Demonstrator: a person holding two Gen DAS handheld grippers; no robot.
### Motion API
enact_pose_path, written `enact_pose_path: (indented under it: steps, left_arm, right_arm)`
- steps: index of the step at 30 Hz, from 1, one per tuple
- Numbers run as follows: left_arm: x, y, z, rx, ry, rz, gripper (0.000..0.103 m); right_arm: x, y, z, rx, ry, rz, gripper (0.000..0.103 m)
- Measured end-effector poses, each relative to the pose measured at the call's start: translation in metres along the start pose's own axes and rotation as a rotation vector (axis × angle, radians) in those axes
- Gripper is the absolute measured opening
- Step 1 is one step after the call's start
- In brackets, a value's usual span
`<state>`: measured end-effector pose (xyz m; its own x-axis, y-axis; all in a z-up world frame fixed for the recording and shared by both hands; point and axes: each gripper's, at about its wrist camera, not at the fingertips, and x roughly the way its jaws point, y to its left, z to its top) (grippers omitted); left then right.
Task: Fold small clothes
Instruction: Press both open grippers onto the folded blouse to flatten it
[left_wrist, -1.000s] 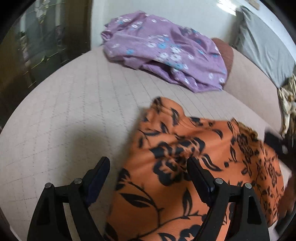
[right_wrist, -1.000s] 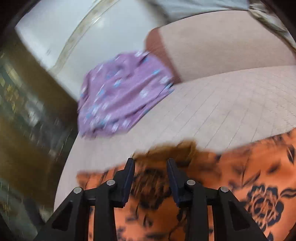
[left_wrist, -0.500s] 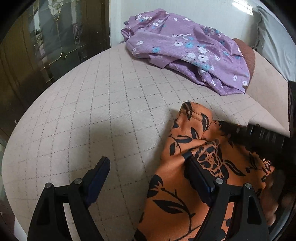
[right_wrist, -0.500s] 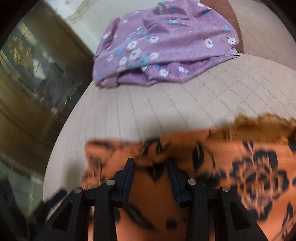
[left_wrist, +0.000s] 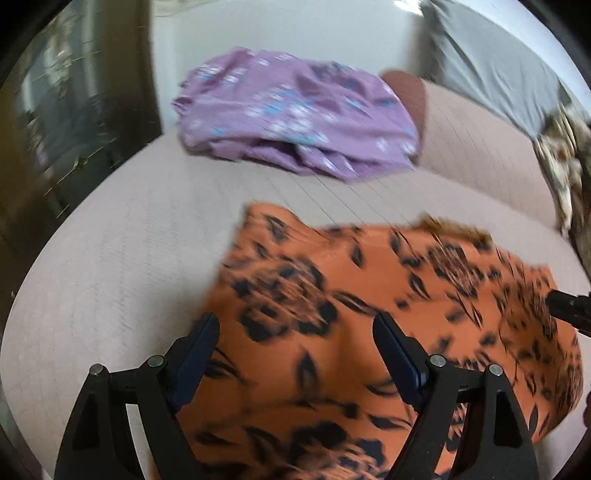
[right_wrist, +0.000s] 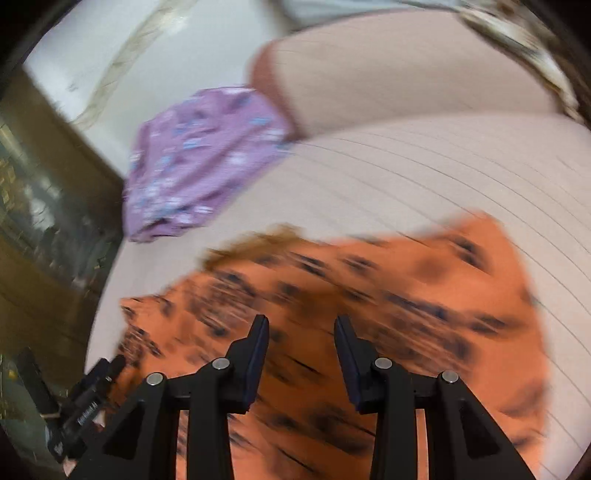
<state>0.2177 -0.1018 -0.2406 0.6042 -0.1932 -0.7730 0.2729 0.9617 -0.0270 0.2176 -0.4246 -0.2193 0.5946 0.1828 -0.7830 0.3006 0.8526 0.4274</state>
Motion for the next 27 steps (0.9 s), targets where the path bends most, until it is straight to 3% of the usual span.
enact_pose_path:
  steps: [2,5,8,12,15,16,20,24,27]
  left_arm:
    - [0.004,-0.009,-0.006,0.021,0.041,0.025,0.085]
    - [0.011,-0.021,-0.021,0.114,0.089,0.151,0.086]
    - [0.002,-0.019,-0.028,0.123,0.09,0.162,0.086]
    - [-0.009,-0.013,-0.043,0.113,0.094,0.166,0.086]
    - [-0.012,-0.019,-0.052,0.17,0.075,0.195,0.087]
    - [-0.013,-0.02,-0.053,0.183,0.074,0.198,0.087]
    - [-0.015,-0.014,-0.051,0.165,0.087,0.171,0.087]
    - [-0.023,-0.011,-0.045,0.107,0.057,0.133,0.086]
    - [-0.027,-0.013,-0.039,0.086,0.025,0.11,0.086]
  right_arm:
    - [-0.011,-0.032,-0.015,0.046,0.029,-0.055,0.041]
    - [-0.02,-0.069,-0.035,0.108,0.081,-0.126,0.04]
    - [-0.036,-0.087,-0.046,0.145,0.07,-0.075,0.038]
    - [-0.056,-0.076,-0.055,0.099,0.052,-0.08,0.04]
    - [-0.047,-0.062,-0.071,0.046,0.108,-0.059,0.04]
    - [-0.04,-0.057,-0.077,0.019,0.143,-0.076,0.041]
    - [-0.038,-0.036,-0.088,-0.143,0.146,-0.167,0.041]
    - [-0.05,-0.043,-0.083,-0.065,0.083,-0.093,0.041]
    - [-0.059,-0.033,-0.079,-0.076,0.008,-0.035,0.041]
